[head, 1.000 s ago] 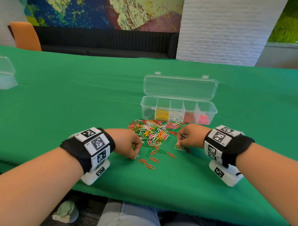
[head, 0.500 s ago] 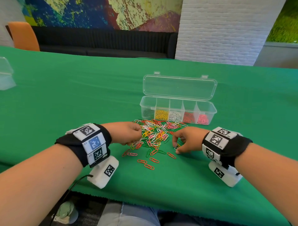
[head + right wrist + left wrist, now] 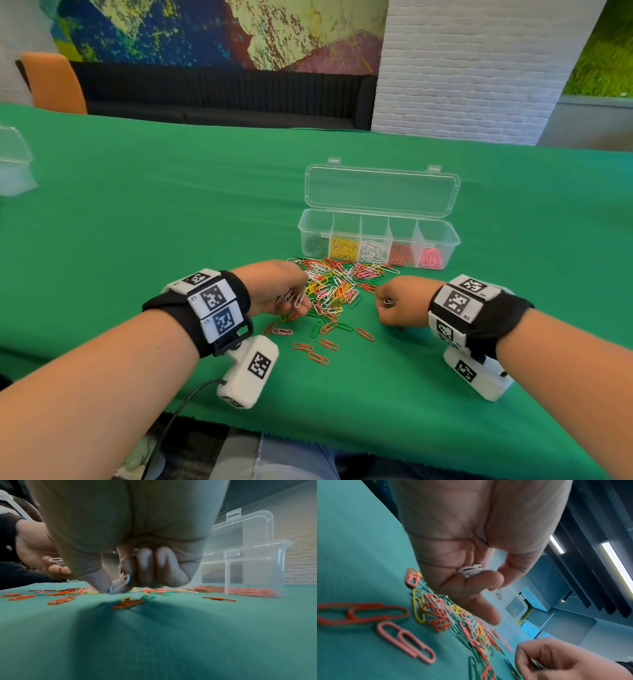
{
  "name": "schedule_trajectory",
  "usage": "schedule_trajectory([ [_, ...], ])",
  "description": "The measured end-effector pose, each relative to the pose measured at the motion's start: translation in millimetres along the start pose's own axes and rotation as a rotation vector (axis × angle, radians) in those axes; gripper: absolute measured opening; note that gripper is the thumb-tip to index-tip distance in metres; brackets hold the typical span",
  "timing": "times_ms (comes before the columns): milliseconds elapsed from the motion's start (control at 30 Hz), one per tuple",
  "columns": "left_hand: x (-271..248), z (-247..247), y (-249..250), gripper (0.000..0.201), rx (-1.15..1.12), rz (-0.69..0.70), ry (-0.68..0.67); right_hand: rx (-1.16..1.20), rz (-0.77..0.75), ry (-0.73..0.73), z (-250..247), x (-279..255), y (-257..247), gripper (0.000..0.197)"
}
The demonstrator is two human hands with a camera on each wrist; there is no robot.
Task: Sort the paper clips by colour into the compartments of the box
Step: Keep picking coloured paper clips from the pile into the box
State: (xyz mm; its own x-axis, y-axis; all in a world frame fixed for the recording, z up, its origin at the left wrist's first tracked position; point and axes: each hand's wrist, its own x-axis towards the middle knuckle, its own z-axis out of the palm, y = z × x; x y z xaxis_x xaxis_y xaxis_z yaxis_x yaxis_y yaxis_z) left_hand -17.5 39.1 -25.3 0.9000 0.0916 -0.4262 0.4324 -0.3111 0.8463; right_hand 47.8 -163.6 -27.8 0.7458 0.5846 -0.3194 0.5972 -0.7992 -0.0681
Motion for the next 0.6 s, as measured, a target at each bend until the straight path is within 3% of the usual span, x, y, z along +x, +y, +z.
schedule_trajectory([
  [133,2,2,2,0.024,-0.051,0.017,-0.016,0.093,0.029,0.015,-4,-1,4,0.016],
  [300,8,4,3,0.018,-0.067,0.0,-0.047,0.13,0.079,-0.102,-8,-3,11,0.015],
  [600,24,3,30,0.018,-0.297,-0.026,-0.085,0.927,0.286,-0.051,-32,26,25,0.023],
])
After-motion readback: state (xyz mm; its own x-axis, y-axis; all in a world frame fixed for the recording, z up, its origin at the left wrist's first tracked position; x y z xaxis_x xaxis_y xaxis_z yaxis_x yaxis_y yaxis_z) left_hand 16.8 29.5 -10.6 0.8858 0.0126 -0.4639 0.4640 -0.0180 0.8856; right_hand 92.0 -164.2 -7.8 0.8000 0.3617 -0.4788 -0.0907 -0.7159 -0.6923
